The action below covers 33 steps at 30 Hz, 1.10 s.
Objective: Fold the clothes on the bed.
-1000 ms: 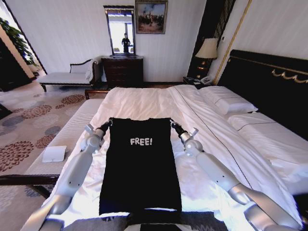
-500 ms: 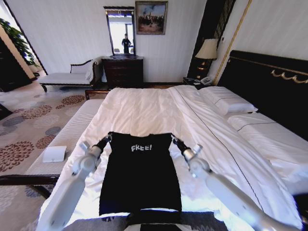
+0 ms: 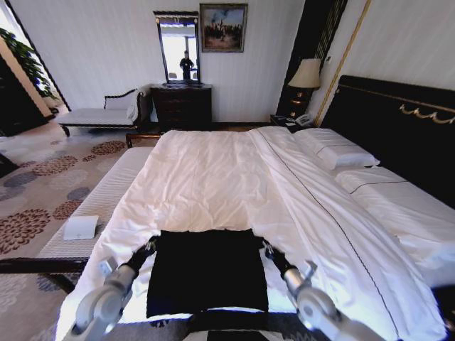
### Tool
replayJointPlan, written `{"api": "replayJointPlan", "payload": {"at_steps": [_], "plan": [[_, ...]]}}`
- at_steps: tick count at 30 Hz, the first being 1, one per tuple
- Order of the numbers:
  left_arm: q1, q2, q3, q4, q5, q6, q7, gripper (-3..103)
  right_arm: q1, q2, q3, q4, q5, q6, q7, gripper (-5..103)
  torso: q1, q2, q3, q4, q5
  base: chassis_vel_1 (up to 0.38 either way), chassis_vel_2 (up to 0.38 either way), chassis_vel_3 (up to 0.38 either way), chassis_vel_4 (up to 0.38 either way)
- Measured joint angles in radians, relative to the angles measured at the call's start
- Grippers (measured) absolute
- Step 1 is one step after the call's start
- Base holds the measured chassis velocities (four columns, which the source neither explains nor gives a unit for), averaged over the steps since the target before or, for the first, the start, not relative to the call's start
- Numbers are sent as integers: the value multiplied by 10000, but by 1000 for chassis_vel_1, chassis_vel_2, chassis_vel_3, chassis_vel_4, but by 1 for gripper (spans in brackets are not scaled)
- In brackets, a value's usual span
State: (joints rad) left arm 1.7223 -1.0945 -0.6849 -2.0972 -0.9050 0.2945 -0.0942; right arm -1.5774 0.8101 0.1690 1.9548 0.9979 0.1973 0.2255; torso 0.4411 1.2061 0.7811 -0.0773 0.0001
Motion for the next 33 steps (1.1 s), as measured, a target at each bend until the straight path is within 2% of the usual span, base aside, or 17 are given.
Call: {"api": "replayJointPlan", "payload": {"at_steps": [5,10,24,31,33], "plan": [[743,-208,88,-86,520,-1,-1,2,-647,320,188,-168,-487,258,16,0,0,0,-1,1,-1,0,0,0,0],[929,-268,219,228,1024,-39,77,2,-779,442,203,-365,-690,392,5,0,1,-3,0,3,-2,0,0,0,0],[1347,-289,465,564,1514,-18,229,2,-1408,554,144,-577,-1305,651,-80,0,2,-3,1,2,-1,0,0,0,0],[1374,-338,591,577,1873,-297,230,-1,-1181,632,44,-693,-1537,650,-73,-3,1,-3,1,2,-2,0,0,0,0],[1408,-360,552,419,2103,-511,288,9,-1153,661,95,-617,-1682,651,-76,7,1,-3,1,1,-2,0,0,0,0]]}}
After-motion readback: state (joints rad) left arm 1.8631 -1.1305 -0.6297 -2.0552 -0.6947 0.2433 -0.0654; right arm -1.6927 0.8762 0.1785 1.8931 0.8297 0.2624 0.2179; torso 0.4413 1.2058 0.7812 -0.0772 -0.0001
